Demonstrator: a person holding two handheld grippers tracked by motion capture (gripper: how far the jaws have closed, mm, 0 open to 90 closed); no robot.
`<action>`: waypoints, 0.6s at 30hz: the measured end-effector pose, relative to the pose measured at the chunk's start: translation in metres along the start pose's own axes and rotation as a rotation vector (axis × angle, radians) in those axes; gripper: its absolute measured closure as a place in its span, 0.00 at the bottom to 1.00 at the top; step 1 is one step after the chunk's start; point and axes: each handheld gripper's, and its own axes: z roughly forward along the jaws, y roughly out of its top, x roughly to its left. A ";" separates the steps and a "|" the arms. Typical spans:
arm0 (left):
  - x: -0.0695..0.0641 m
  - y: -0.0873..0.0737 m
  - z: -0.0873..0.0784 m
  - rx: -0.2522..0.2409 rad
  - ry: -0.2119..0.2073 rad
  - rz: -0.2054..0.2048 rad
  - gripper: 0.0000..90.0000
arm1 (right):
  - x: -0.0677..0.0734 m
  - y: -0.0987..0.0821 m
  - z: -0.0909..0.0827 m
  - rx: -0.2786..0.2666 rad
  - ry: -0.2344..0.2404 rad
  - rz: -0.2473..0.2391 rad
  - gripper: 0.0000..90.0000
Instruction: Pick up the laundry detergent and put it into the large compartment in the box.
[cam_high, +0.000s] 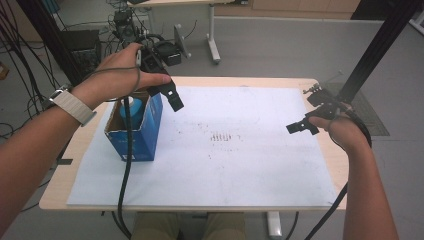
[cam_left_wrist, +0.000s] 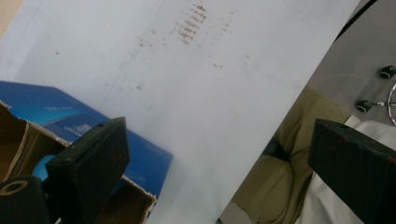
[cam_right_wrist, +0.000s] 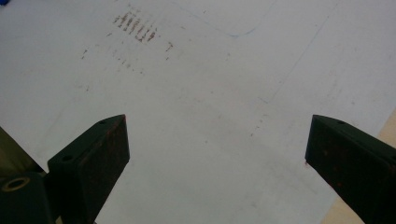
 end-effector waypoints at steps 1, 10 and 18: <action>-0.001 0.001 0.001 0.002 -0.001 0.011 0.07 | 0.000 0.001 0.000 0.002 0.000 0.000 0.07; -0.002 0.008 0.017 0.040 -0.014 0.108 0.08 | 0.001 0.004 0.003 0.009 0.002 0.001 0.07; -0.003 0.010 0.023 0.046 -0.022 0.146 0.08 | 0.001 0.005 0.004 0.010 0.002 -0.003 0.07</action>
